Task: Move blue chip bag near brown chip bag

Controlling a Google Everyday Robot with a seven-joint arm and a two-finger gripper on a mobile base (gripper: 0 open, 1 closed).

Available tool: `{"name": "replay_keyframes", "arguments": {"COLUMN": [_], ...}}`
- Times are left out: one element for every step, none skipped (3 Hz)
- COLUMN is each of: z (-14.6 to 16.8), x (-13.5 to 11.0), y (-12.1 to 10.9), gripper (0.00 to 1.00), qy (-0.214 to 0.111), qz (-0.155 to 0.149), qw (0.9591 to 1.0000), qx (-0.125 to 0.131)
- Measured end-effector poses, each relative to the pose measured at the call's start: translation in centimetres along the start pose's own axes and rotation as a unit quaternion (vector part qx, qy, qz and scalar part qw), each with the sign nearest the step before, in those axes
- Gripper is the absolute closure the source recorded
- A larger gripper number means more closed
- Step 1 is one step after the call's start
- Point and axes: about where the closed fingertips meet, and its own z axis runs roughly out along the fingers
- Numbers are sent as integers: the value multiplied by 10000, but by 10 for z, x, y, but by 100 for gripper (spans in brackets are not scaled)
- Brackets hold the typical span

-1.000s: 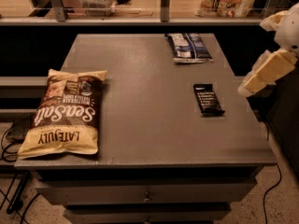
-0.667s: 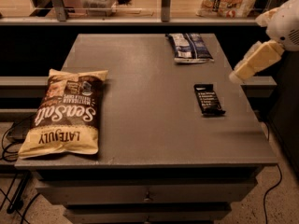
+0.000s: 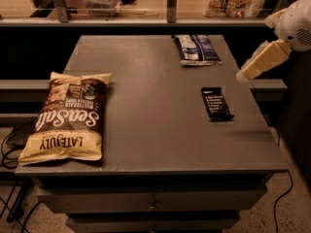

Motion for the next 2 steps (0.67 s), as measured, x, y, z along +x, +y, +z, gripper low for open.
{"name": "replay_keyframes", "arguments": {"z": [36,91], "x": [-17,-45], "y": [1,-4], "gripper": [0,0], "qy": [-268,-694], "qz": [240,598], "qw": [9991,9945], "qx": [-240,-516]}}
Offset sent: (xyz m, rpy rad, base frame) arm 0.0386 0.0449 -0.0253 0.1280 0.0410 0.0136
